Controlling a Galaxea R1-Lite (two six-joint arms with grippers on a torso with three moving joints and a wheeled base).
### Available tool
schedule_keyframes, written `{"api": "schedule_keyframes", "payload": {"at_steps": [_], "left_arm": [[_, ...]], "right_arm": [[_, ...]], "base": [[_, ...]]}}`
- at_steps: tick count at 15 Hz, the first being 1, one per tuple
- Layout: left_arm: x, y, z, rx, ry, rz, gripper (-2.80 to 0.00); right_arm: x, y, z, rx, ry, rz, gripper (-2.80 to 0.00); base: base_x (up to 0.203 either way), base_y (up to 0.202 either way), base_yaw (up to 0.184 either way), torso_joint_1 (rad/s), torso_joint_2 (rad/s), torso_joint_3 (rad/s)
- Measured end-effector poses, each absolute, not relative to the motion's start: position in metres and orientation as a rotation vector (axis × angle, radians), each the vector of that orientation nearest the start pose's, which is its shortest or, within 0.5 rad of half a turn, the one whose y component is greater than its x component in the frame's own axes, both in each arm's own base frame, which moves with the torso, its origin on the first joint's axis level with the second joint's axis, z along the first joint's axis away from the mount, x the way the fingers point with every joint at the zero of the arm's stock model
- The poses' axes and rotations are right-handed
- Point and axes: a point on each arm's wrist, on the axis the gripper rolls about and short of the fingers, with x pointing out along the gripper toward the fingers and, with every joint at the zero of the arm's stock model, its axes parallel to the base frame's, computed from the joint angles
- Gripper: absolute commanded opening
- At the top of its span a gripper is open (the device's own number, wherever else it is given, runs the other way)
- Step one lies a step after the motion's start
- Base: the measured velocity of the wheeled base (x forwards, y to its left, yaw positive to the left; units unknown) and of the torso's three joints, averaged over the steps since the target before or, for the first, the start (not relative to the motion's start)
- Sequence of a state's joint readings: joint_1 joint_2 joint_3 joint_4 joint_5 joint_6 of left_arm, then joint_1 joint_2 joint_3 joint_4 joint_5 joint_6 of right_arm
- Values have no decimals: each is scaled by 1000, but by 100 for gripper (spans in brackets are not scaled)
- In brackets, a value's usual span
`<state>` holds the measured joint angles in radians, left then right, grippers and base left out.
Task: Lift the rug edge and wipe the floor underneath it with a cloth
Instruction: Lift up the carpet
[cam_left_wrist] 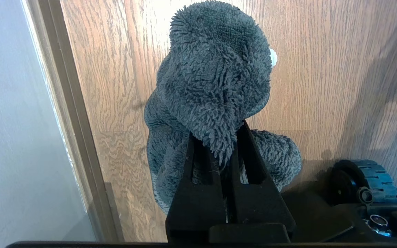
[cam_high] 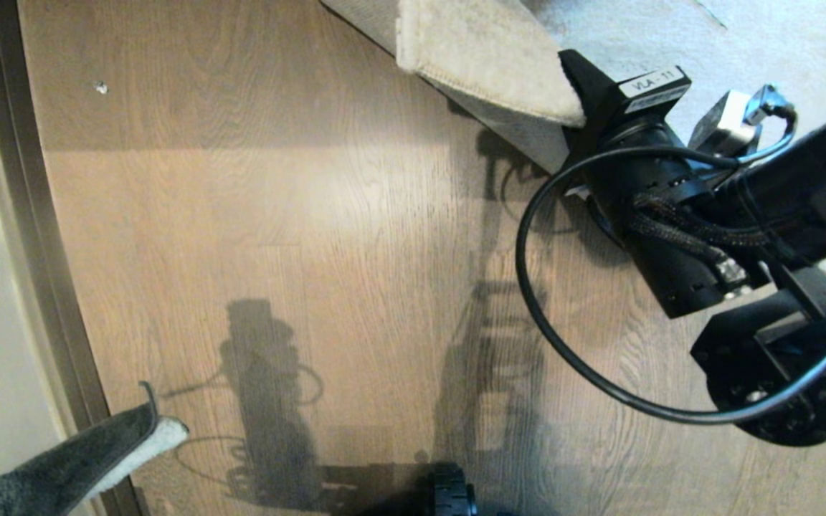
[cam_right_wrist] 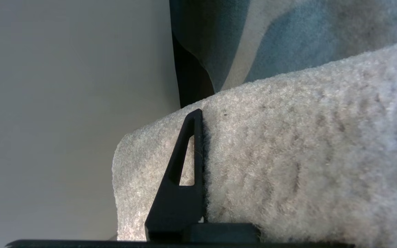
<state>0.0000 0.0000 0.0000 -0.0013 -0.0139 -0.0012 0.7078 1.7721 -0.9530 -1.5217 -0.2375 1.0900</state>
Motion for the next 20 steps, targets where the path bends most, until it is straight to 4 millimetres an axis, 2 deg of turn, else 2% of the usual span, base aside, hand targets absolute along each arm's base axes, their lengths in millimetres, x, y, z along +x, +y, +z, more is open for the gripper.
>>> {"api": "schedule_keyframes", "payload": {"at_steps": [15,20], "left_arm": [[-23,0,76,6,-1,-13,-280],[-23,0,76,12,-1,-12,-280]], "right_arm": [[248,163,300,1386,-387,806,-280],[253,164,294,1384,-369,800,-280]], "base": [[0,0,0,0,0,0],[0,0,0,0,0,0]]}}
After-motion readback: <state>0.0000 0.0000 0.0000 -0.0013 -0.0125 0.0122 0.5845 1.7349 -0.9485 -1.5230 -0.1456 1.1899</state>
